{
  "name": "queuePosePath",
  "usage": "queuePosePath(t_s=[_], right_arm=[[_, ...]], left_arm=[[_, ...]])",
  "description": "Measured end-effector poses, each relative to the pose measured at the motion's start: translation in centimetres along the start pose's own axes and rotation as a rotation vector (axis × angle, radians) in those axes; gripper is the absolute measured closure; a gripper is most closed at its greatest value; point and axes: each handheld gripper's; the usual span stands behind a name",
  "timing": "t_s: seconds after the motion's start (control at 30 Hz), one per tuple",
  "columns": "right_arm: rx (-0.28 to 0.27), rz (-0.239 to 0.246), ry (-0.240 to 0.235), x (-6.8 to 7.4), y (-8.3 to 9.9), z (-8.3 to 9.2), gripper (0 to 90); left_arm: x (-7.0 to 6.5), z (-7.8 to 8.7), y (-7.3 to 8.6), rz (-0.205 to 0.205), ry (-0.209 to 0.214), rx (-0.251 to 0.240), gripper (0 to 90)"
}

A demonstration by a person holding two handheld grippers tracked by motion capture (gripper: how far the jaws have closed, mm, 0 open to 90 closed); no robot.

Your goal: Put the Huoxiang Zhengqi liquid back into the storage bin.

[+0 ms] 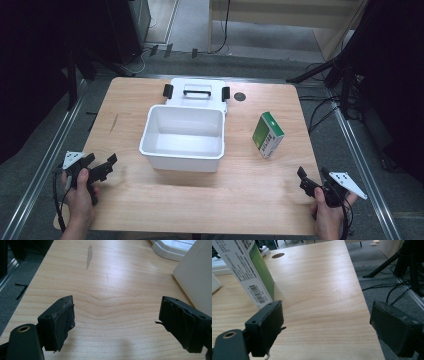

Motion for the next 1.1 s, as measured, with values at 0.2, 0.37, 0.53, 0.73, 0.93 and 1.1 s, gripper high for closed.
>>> queuePosePath(t_s=[0.2, 0.37, 0.53, 0.73, 0.93, 1.1], right_arm=[[0.014, 0.012, -0.035, 0.6, -0.4, 0.2, 12.5], [0.037, 0.120, 0.028, 2.0, -1.7, 0.5, 13.0], [0.070, 0.154, 0.014, 3.0, -3.0, 0.4, 13.0], [0.150, 0.208, -0.051, 3.9, -4.4, 0.1, 13.3], [0.261, 0.235, -0.097, 4.8, -5.5, -0.7, 14.9], [0.430, 0.278, -0.105, 5.5, -6.7, -1.8, 15.4]], left_arm=[[0.3, -0.1, -0.1, 0.040, -0.009, 0.006, 14.2], [0.5, -0.1, -0.1, 0.048, -0.009, 0.007, 14.2], [0.5, -0.1, -0.1, 0.052, -0.007, 0.008, 14.2], [0.5, -0.1, -0.1, 0.053, -0.007, 0.009, 14.2], [0.5, -0.1, -0.1, 0.057, -0.006, 0.007, 14.2], [0.5, -0.2, -0.1, 0.061, -0.005, 0.009, 14.3]])
Point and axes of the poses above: each handheld gripper's, and its own axes: z roughly backward along the jaws, y roughly out of its underside, x roughly to its left, and after that the axes turned 6 degrees about -y, right-handed
